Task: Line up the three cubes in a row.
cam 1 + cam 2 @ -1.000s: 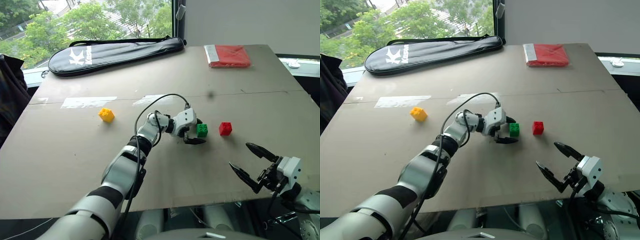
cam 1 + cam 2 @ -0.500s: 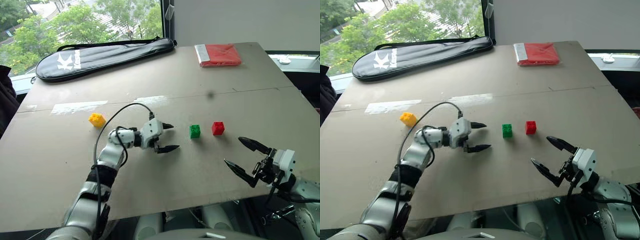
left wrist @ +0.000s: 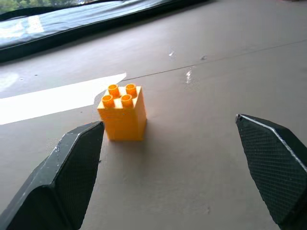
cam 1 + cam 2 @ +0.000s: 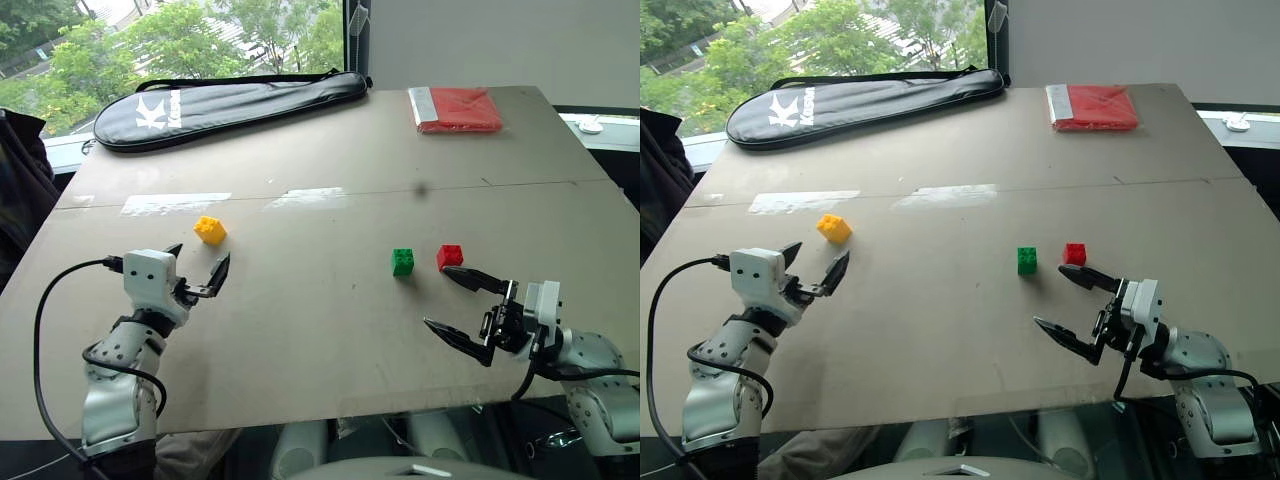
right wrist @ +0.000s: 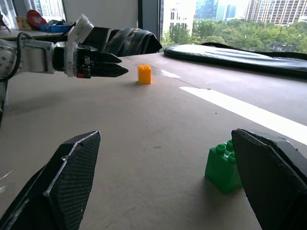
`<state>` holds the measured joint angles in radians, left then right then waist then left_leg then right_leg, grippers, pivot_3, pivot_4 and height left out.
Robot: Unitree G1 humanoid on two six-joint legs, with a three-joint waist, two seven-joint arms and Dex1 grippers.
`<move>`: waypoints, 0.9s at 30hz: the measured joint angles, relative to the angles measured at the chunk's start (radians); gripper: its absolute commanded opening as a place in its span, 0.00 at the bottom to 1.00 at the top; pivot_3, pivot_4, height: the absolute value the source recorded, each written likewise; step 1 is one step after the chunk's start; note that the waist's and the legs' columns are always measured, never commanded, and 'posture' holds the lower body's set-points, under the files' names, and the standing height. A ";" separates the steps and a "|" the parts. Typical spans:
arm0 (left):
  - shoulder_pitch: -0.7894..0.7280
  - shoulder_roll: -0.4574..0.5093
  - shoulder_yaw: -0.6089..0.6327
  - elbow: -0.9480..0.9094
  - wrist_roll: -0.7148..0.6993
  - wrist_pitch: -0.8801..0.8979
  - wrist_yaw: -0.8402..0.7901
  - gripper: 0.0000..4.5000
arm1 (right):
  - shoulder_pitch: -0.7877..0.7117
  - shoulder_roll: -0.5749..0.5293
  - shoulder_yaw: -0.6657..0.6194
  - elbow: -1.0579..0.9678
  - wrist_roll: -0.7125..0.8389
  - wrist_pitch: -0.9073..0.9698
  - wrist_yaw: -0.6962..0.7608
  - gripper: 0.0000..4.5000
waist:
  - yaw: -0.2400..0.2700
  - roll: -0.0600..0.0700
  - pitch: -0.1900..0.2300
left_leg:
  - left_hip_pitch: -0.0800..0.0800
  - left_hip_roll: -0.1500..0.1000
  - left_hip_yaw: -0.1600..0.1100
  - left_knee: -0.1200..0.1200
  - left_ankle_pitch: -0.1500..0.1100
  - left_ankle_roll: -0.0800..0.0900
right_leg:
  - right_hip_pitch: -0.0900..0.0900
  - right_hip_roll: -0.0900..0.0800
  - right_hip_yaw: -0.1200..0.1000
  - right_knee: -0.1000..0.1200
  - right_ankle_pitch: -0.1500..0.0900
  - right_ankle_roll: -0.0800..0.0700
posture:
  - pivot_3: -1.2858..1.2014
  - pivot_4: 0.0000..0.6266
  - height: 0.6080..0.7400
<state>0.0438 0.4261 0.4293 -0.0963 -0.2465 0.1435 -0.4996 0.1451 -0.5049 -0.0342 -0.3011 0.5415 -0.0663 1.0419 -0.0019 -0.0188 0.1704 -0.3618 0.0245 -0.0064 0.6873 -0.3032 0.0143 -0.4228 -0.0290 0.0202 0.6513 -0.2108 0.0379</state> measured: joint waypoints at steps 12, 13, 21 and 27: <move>-0.309 0.118 -0.100 0.490 0.068 -0.092 -0.049 0.99 | 0.015 0.041 0.028 -0.005 -0.027 -0.016 -0.028 1.00 | -0.001 -0.003 0.001 | -0.002 -0.001 0.000 -0.001 0.000 0.000 | 0.000 -0.002 -0.002 -0.002 0.004 0.001 | 0.52 0.24 0.75; -0.351 0.127 -0.119 0.547 0.069 -0.114 -0.076 0.99 | 0.023 0.043 0.027 -0.005 -0.029 -0.024 -0.033 1.00 | 0.001 -0.004 0.001 | -0.001 -0.001 -0.001 -0.001 0.000 0.000 | 0.000 -0.002 -0.002 -0.002 0.005 0.001 | 0.52 0.24 0.75; -0.539 0.161 -0.192 0.828 0.098 -0.206 -0.141 0.47 | 0.043 0.054 0.031 -0.006 -0.049 -0.046 -0.046 1.00 | 0.013 -0.003 0.001 | 0.001 -0.001 -0.001 0.000 0.000 0.000 | 0.001 -0.002 -0.002 0.000 0.002 0.003 | 0.52 0.24 0.75; -0.562 0.175 -0.204 0.885 0.103 -0.248 -0.173 0.30 | 0.052 0.054 0.030 -0.006 -0.053 -0.062 -0.049 1.00 | 0.011 -0.003 0.001 | 0.002 -0.001 -0.001 0.000 0.000 0.000 | 0.001 -0.002 -0.002 0.002 0.003 0.004 | 0.52 0.24 0.75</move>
<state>-0.5178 0.6006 0.2256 0.7884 -0.1436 -0.1044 -0.6729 0.1966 -0.4505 -0.0042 -0.3069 0.4885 -0.1280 0.9931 0.0090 -0.0217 0.1712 -0.3602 0.0232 -0.0072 0.6870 -0.3029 0.0140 -0.4216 -0.0307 0.0179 0.6535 -0.2082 0.0419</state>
